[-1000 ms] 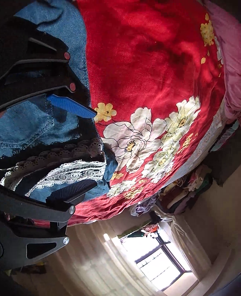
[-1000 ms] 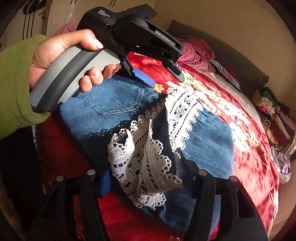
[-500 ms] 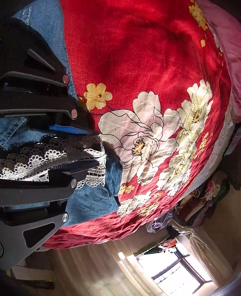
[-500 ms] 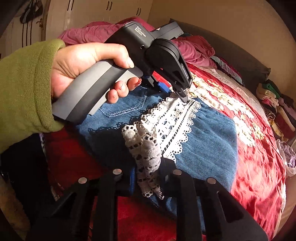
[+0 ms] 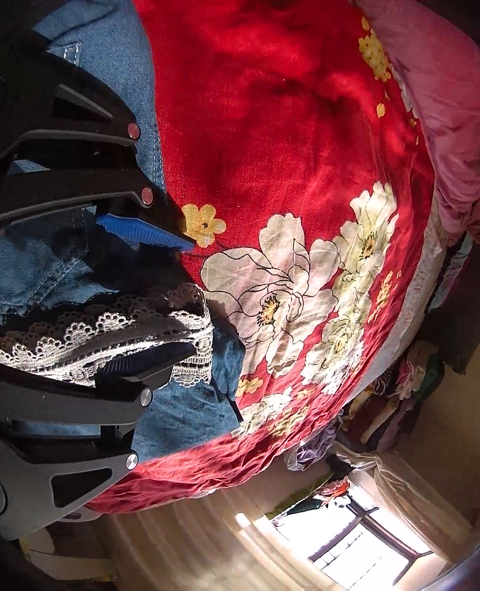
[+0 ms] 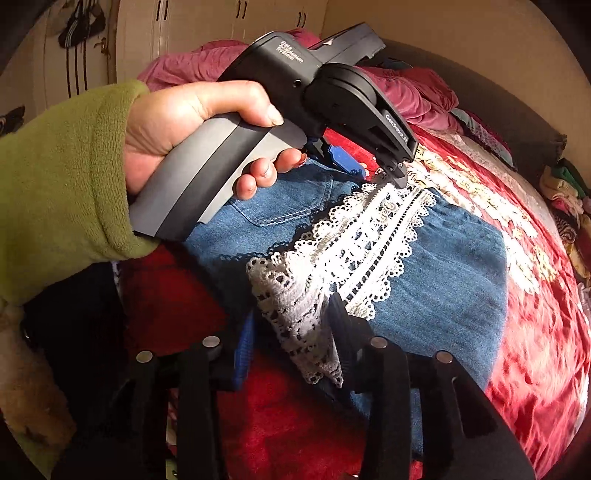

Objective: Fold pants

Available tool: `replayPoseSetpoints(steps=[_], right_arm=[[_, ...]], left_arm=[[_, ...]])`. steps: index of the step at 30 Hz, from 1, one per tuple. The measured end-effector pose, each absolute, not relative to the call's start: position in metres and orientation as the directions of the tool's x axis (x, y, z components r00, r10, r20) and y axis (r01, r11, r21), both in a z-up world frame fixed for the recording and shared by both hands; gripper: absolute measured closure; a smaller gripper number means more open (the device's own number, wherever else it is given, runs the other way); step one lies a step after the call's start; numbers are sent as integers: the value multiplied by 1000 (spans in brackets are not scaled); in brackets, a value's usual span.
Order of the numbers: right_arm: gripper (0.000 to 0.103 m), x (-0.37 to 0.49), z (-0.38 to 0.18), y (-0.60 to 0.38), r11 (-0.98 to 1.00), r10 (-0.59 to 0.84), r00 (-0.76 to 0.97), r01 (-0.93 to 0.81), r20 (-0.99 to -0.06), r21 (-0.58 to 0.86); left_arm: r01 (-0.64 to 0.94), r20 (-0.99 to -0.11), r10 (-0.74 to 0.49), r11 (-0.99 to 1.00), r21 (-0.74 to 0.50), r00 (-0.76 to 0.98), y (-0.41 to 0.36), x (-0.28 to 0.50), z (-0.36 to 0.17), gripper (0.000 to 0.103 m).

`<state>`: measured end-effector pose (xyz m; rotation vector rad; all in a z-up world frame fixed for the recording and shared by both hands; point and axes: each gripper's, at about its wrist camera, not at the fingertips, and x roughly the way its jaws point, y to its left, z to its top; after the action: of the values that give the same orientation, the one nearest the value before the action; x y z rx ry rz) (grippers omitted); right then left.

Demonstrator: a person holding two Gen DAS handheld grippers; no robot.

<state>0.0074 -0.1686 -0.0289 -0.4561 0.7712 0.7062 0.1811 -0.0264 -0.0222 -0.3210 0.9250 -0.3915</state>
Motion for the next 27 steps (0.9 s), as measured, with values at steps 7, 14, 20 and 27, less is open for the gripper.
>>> replayPoseSetpoints(steps=[7, 14, 20, 27], right_arm=[[50, 4, -1, -197, 698, 485, 485, -716, -727, -12], [48, 6, 13, -239, 797, 409, 574, -603, -709, -29], [41, 7, 21, -255, 837, 383, 619, -547, -686, -26], [34, 6, 33, -262, 856, 374, 658, -517, -654, -31]], left_arm=[[194, -685, -402, 912, -362, 608, -19, 147, 1, 43], [210, -670, -334, 942, -261, 663, -17, 104, 19, 32], [212, -658, -311, 950, -228, 686, -19, 71, 28, 21], [224, -642, -289, 957, -184, 710, -29, 50, 39, 12]])
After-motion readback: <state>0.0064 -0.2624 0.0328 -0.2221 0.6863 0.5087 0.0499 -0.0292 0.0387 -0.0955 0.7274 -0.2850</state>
